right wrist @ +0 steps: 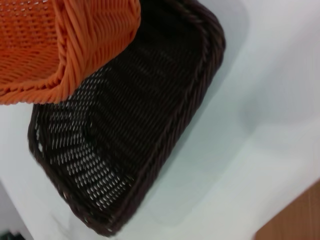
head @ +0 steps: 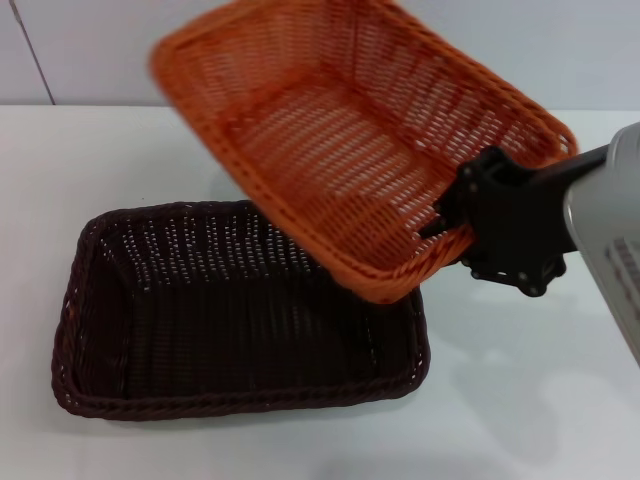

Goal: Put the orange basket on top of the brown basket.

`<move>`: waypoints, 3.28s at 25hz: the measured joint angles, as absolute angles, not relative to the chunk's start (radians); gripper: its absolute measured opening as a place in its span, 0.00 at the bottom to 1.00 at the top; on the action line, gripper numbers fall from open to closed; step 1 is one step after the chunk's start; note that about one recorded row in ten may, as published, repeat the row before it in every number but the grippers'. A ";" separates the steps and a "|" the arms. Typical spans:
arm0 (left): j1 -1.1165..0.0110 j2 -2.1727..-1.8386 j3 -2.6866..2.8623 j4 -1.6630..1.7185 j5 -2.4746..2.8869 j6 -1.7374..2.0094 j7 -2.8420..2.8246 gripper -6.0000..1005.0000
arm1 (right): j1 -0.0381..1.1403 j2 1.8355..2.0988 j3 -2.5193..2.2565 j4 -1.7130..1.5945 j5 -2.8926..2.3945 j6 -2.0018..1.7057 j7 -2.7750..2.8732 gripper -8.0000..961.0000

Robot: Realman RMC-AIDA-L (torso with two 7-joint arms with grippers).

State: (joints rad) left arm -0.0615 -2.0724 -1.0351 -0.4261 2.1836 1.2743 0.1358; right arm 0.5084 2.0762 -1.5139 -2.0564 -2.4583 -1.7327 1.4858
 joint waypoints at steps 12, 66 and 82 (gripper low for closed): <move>-0.067 -2.077 -0.998 -0.439 2.184 1.269 0.135 0.78 | 0.343 2.077 -1.642 -2.049 -2.387 -1.551 1.036 0.24; -0.097 -2.069 -0.957 -0.402 2.184 1.222 0.135 0.78 | -0.060 2.067 -2.165 -2.068 -2.620 -1.045 0.992 0.52; -0.110 -2.068 -0.977 -0.386 2.182 1.234 0.135 0.78 | 0.012 2.074 -2.139 -1.910 -2.089 -0.549 0.999 0.52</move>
